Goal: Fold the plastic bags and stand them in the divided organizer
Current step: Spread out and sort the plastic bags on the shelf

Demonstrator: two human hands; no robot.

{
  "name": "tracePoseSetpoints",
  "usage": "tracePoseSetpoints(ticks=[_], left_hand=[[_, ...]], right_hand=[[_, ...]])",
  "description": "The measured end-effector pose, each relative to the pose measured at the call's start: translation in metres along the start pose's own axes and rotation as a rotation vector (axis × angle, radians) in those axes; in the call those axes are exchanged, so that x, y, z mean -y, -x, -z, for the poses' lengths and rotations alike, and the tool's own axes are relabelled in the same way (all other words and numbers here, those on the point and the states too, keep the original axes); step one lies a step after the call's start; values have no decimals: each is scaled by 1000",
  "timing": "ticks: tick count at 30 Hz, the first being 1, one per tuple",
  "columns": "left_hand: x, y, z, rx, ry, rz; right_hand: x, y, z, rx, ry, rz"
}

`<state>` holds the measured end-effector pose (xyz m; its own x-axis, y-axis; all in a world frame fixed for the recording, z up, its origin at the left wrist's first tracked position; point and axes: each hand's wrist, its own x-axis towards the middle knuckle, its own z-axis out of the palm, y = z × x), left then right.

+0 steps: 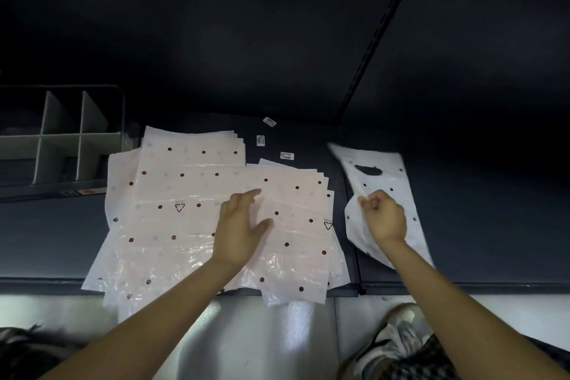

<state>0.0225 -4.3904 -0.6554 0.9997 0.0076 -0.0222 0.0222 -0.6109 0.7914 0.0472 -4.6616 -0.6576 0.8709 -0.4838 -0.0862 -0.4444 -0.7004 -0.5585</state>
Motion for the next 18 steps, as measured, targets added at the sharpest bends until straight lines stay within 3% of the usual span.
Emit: tracePoseSetpoints(ticks=[2, 6, 8, 11, 14, 16, 18], left_hand=[[-8, 5, 6, 105, 147, -31], [-28, 27, 16, 516, 302, 34], [-38, 41, 20, 589, 358, 52], [-51, 56, 34, 502, 466, 76], [-48, 65, 57, 193, 465, 108], [-39, 65, 82, 6, 439, 105], [-30, 59, 112, 6, 397, 109]], right_hand=[[20, -1, 11, -3, -136, -130], [71, 8, 23, 112, -631, -501], [96, 25, 23, 160, -823, -607], [129, 52, 16, 201, -1014, -680], [153, 74, 8, 270, -1133, -721], [163, 85, 1, 250, -986, -603], [167, 90, -7, 97, -716, -326]])
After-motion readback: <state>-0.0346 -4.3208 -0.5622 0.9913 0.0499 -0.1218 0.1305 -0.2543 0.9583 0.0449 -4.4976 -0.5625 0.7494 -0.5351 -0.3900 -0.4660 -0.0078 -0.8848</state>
